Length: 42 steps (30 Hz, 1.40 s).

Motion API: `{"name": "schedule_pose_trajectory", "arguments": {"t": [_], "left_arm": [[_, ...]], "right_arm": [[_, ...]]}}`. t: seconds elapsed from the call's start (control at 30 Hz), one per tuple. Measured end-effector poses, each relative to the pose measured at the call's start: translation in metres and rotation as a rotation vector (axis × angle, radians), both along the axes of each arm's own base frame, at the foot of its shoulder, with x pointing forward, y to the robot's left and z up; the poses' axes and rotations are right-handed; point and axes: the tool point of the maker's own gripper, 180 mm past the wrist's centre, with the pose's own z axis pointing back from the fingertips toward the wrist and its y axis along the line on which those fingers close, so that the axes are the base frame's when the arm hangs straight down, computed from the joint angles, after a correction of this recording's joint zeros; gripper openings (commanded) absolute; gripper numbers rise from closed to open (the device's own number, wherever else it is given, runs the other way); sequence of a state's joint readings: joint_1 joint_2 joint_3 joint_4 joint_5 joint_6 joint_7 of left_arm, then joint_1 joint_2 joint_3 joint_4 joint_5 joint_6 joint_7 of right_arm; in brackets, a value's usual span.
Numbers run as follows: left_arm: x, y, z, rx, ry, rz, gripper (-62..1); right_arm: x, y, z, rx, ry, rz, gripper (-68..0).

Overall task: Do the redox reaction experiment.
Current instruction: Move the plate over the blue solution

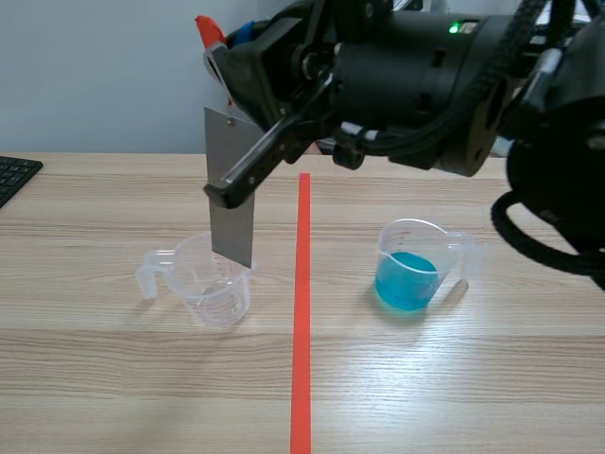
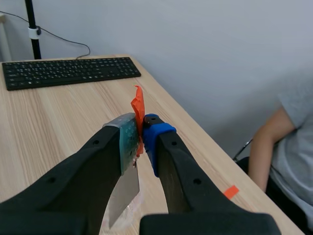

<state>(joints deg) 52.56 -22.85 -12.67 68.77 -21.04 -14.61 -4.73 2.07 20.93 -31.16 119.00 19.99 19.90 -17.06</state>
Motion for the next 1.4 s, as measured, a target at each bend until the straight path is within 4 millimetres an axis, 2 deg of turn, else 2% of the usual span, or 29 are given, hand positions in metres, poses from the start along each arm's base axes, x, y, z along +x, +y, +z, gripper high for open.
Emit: {"name": "schedule_pose_trajectory", "arguments": {"t": [0.37, 0.73, 1.07, 1.4], "left_arm": [[0.000, 0.000, 0.000, 0.000, 0.000, 0.000, -57.3], [-0.002, 0.000, -0.001, 0.000, 0.010, 0.000, -57.3], [0.000, 0.000, 0.000, -0.002, 0.000, 0.003, -57.3], [0.000, 0.000, 0.000, -0.002, -0.001, 0.003, -57.3]], "right_arm": [[0.004, -0.044, -0.006, -0.040, 0.037, -0.024, -66.0], [0.006, -0.093, 0.009, -0.056, 0.015, -0.031, -66.0], [0.006, -0.119, 0.021, -0.078, 0.019, -0.005, -66.0], [0.029, -0.160, 0.003, -0.099, 0.081, -0.067, -66.0]]}}
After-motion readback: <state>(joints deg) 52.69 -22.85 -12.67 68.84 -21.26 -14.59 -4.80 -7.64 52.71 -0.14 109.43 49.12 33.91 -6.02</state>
